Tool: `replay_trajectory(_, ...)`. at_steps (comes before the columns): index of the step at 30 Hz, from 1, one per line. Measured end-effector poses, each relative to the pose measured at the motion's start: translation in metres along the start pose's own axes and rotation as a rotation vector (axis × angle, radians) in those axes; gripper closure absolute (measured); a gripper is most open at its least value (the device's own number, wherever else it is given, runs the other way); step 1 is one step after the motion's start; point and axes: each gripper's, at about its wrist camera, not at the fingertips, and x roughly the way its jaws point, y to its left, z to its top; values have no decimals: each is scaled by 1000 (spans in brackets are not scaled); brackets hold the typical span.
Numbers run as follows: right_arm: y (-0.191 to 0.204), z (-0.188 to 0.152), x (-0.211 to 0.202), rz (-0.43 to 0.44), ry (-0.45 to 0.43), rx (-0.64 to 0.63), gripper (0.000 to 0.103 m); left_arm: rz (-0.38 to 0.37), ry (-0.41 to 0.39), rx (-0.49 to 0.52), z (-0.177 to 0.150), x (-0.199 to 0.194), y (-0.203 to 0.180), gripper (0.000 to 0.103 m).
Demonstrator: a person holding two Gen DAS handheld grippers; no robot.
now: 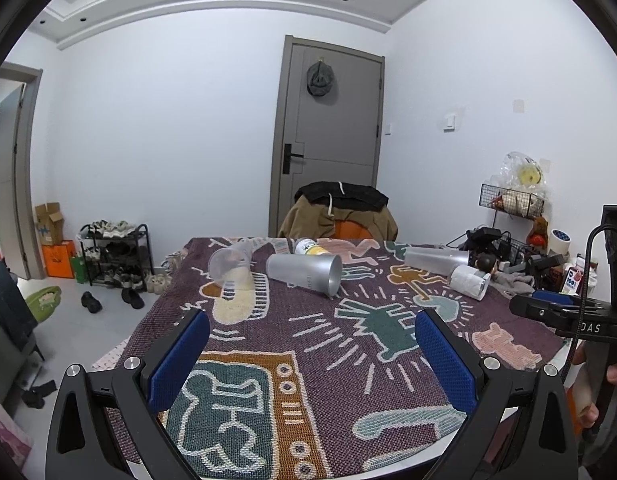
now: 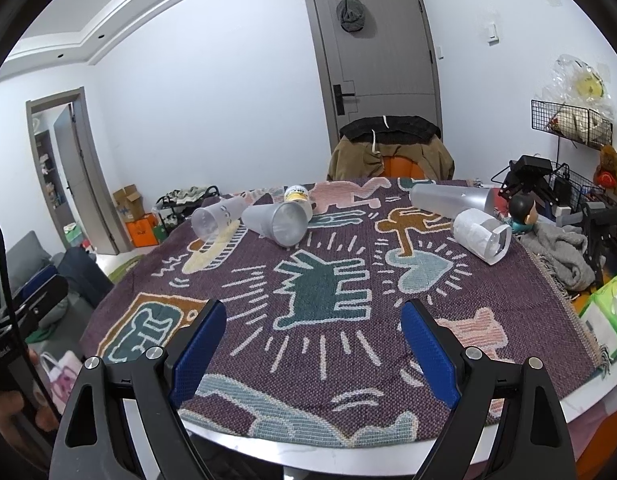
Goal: Flip cup upside down
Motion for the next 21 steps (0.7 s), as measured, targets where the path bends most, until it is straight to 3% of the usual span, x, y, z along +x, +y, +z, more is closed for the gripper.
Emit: replay_trajectory(21, 1, -1, 2, -25, 3, -7, 14, 8, -7, 19, 2, -3, -1, 0)
